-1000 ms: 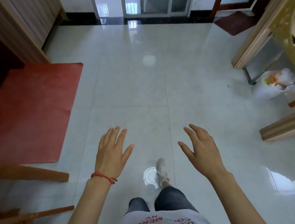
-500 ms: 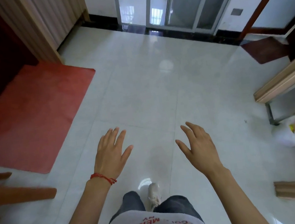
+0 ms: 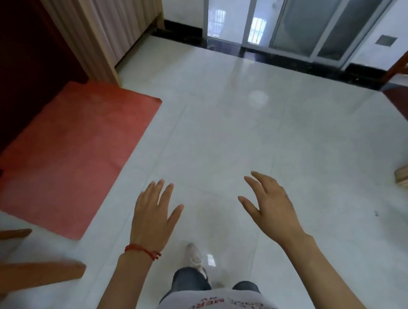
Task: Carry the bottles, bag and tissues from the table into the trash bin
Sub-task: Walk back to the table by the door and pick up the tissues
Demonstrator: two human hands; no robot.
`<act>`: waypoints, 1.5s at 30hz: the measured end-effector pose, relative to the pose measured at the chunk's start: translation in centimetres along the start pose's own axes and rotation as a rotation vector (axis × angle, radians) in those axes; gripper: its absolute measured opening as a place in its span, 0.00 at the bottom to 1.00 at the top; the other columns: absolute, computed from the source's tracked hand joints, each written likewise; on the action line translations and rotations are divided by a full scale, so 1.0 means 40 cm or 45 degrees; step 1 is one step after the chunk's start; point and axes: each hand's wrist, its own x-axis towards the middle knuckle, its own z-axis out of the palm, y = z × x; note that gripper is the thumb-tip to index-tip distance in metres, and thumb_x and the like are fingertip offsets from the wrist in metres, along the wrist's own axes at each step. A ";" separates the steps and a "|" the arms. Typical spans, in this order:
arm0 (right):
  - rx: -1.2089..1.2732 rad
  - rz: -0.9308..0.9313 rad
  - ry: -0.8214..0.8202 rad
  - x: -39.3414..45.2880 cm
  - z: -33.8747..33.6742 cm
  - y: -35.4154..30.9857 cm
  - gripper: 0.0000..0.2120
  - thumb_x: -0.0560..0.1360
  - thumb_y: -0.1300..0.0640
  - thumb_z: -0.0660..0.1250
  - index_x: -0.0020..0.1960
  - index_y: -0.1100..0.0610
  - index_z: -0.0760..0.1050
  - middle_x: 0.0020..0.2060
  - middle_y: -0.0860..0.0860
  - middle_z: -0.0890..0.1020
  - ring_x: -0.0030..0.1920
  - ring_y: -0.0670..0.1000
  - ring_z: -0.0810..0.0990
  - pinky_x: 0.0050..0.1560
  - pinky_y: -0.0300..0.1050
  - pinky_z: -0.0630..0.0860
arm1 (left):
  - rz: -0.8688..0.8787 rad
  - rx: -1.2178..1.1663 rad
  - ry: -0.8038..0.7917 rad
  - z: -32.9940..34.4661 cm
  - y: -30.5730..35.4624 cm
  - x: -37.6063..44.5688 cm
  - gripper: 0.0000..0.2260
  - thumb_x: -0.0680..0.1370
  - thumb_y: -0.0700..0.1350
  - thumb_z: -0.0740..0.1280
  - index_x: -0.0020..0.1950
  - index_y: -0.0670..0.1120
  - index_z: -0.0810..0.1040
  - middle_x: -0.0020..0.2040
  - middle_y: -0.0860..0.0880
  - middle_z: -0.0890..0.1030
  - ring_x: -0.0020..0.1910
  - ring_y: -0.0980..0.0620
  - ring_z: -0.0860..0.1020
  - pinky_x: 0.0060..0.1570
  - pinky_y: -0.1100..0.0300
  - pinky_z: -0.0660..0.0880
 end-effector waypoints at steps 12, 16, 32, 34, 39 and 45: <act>-0.037 -0.447 -0.113 0.390 0.068 -0.251 0.25 0.76 0.43 0.53 0.63 0.60 0.73 0.62 0.59 0.76 0.61 0.60 0.76 0.58 0.55 0.73 | -0.404 -0.011 0.147 -0.109 -0.240 0.123 0.32 0.79 0.61 0.43 0.62 0.40 0.74 0.61 0.37 0.76 0.61 0.37 0.74 0.59 0.42 0.68; -0.035 -0.650 -0.178 0.491 0.103 -0.349 0.27 0.77 0.42 0.51 0.62 0.60 0.73 0.62 0.59 0.76 0.60 0.60 0.76 0.58 0.54 0.73 | -0.603 -0.027 0.196 -0.136 -0.318 0.116 0.32 0.79 0.61 0.42 0.63 0.40 0.73 0.62 0.38 0.76 0.62 0.38 0.73 0.60 0.43 0.68; 0.009 -1.220 -0.379 0.924 0.255 -0.749 0.25 0.75 0.44 0.54 0.62 0.59 0.71 0.61 0.57 0.77 0.60 0.59 0.76 0.57 0.53 0.74 | -1.184 -0.047 0.360 -0.277 -0.597 0.232 0.32 0.79 0.61 0.42 0.62 0.40 0.73 0.60 0.37 0.77 0.60 0.36 0.75 0.57 0.41 0.71; 0.023 -1.264 -0.374 0.986 0.268 -0.798 0.24 0.75 0.45 0.55 0.62 0.60 0.71 0.60 0.57 0.77 0.59 0.59 0.77 0.55 0.54 0.75 | -1.211 -0.056 0.364 -0.303 -0.641 0.272 0.33 0.78 0.61 0.41 0.62 0.40 0.73 0.61 0.37 0.77 0.60 0.36 0.75 0.57 0.41 0.71; 0.039 -1.348 -0.417 1.130 0.308 -0.914 0.23 0.75 0.48 0.55 0.61 0.62 0.73 0.60 0.59 0.77 0.58 0.61 0.77 0.54 0.57 0.76 | -1.238 -0.051 0.403 -0.357 -0.761 0.367 0.33 0.78 0.62 0.42 0.63 0.39 0.73 0.62 0.36 0.75 0.62 0.36 0.73 0.58 0.41 0.71; -0.037 -1.399 -0.493 1.251 0.375 -1.068 0.25 0.76 0.45 0.53 0.63 0.60 0.72 0.62 0.58 0.76 0.60 0.59 0.76 0.57 0.56 0.73 | -1.293 -0.055 0.438 -0.421 -0.934 0.443 0.33 0.78 0.62 0.42 0.63 0.39 0.73 0.61 0.37 0.76 0.62 0.36 0.73 0.58 0.42 0.70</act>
